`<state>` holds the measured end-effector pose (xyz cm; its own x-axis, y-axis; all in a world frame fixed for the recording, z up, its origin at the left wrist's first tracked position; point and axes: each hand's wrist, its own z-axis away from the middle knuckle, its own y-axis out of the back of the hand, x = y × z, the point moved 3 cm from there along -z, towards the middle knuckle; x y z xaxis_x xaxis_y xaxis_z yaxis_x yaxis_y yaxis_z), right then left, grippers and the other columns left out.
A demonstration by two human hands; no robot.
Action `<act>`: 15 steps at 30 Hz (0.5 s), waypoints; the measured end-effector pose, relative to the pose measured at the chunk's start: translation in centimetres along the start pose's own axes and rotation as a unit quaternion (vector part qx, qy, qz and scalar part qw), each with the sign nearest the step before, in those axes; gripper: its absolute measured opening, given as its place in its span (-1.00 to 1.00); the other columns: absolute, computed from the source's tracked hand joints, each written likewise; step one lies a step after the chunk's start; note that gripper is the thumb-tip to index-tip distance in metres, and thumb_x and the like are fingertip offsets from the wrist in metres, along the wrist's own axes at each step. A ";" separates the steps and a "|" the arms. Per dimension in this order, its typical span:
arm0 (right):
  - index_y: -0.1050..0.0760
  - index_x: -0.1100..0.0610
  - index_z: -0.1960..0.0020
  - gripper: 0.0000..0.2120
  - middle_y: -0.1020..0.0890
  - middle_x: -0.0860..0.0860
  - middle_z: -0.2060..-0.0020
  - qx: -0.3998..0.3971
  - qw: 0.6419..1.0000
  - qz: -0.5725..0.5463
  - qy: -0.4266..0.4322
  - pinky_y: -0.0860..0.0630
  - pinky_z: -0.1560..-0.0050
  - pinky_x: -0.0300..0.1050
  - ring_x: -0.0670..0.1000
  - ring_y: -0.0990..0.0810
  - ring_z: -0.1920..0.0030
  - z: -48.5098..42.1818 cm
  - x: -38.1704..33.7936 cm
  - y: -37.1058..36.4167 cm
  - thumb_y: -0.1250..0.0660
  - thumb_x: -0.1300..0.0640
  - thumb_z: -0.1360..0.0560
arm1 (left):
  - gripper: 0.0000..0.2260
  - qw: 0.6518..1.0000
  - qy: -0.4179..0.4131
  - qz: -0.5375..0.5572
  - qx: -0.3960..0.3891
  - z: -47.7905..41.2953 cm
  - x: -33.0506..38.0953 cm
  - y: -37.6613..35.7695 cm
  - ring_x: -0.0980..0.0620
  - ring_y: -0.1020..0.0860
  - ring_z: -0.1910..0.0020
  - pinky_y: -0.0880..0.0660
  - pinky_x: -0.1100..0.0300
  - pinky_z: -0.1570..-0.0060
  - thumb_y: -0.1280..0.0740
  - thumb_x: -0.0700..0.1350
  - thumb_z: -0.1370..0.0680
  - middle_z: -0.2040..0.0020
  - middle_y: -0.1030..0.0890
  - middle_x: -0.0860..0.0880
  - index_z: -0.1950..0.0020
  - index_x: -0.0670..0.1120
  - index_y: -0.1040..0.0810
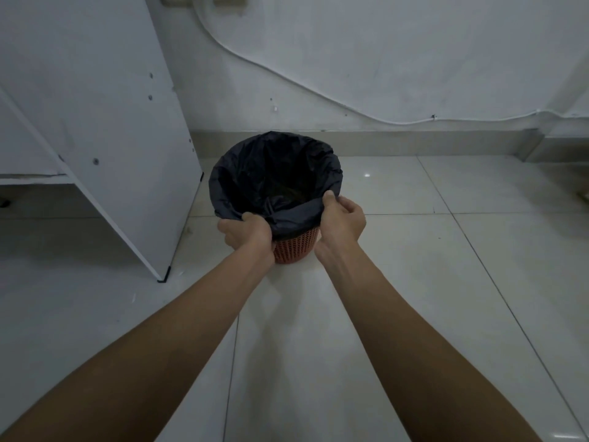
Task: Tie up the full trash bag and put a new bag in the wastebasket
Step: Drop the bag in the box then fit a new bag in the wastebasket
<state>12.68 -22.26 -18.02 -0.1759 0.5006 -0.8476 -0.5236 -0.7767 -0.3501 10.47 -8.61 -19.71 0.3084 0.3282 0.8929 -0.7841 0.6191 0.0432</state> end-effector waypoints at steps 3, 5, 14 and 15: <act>-0.51 0.17 -0.09 -0.79 -0.64 0.07 0.08 0.016 1.000 0.009 -0.007 -0.66 -0.02 -0.04 0.04 -0.66 0.06 -0.1 0.1 0.2 -0.41 0.07 -0.57 | -0.64 1.000 0.011 0.006 0.007 0.5 -0.2 -0.5 -0.24 -0.51 -0.23 -0.53 -0.16 -0.21 -0.11 -0.11 -0.67 -0.38 -0.41 -0.24 -0.46 -0.14 -0.22; -0.49 0.15 -0.10 -0.80 -0.64 0.09 0.04 0.014 1.000 0.012 -0.007 -0.66 -0.02 -0.03 0.04 -0.66 0.05 0.1 0.0 0.1 -0.38 0.05 -0.59 | -0.62 0.999 0.021 0.020 0.020 1.1 -0.1 -1.0 -0.24 -0.48 -0.27 -0.51 -0.16 -0.24 -0.12 -0.13 -0.67 -0.41 -0.37 -0.25 -0.47 -0.19 -0.21; -0.56 0.22 -0.17 -0.82 -0.67 0.13 0.00 0.005 0.997 -0.063 -0.043 -0.64 0.19 -0.16 0.02 -0.67 0.10 0.5 -0.3 -0.3 -0.37 0.20 -0.59 | -0.49 0.999 0.047 -0.005 0.001 3.7 0.0 -2.9 -0.28 -0.45 -0.30 -0.44 -0.14 -0.30 -0.01 0.12 -0.68 -0.43 -0.37 -0.29 -0.47 -0.24 -0.20; -0.56 0.25 -0.17 -0.81 -0.66 0.14 -0.01 0.011 0.996 -0.075 -0.055 -0.62 0.23 -0.17 0.03 -0.66 0.11 0.4 -0.3 -0.2 -0.37 0.21 -0.59 | -0.41 0.998 0.054 -0.007 -0.013 3.6 -0.2 -2.8 -0.28 -0.46 -0.29 -0.45 -0.16 -0.28 0.03 0.21 -0.66 -0.43 -0.38 -0.27 -0.49 -0.22 -0.21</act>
<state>12.53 -22.11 -17.53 -0.1842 0.6510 -0.7363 -0.5685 -0.6817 -0.4605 10.64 -12.97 -18.33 0.3756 0.3936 0.8390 -0.7656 0.6419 0.0417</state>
